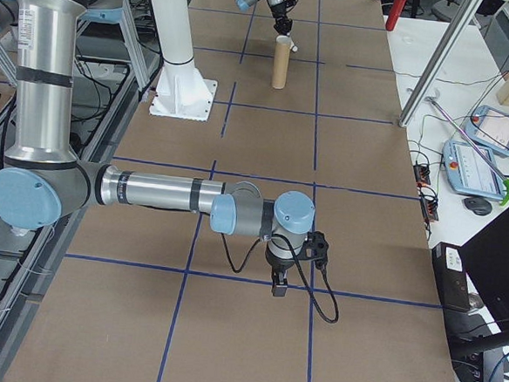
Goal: Collect badminton balls into bucket
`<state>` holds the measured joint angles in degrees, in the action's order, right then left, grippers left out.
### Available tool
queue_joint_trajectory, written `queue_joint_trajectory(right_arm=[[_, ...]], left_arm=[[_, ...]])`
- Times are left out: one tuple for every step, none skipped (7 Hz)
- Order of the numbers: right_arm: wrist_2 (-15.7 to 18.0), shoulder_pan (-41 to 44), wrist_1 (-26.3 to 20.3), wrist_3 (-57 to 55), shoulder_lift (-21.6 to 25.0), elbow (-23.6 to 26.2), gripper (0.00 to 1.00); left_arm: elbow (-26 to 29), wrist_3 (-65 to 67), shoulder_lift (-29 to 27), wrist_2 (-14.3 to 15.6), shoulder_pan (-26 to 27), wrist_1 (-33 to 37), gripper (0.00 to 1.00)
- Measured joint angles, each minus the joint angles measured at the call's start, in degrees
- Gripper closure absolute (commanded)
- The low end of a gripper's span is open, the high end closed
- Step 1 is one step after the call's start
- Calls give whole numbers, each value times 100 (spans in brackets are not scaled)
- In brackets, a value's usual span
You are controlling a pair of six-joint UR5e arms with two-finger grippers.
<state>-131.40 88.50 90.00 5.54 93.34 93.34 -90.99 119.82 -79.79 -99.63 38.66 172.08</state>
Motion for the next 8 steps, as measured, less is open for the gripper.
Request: queue_joint_trajectory(right_arm=[[0, 0, 0, 0, 0, 0, 0], [0, 0, 0, 0, 0, 0, 0], [0, 0, 0, 0, 0, 0, 0], [0, 0, 0, 0, 0, 0, 0], [0, 0, 0, 0, 0, 0, 0], [0, 0, 0, 0, 0, 0, 0], [0, 0, 0, 0, 0, 2, 0], [0, 0, 0, 0, 0, 5, 0]], left_arm=[[-20, -25, 13, -28, 11, -1, 100], [-73, -64, 43, -149, 30, -16, 100], [-176, -111, 80, -435, 78, -46, 100], [-298, -211, 115, -858, 224, -80, 100], [-394, -410, 142, -1285, 471, -162, 100], [-547, -749, 157, -1757, 783, -420, 100], [-758, -1192, 161, -2158, 1010, -855, 100], [-1017, -1809, 164, -2485, 1158, -1468, 100]])
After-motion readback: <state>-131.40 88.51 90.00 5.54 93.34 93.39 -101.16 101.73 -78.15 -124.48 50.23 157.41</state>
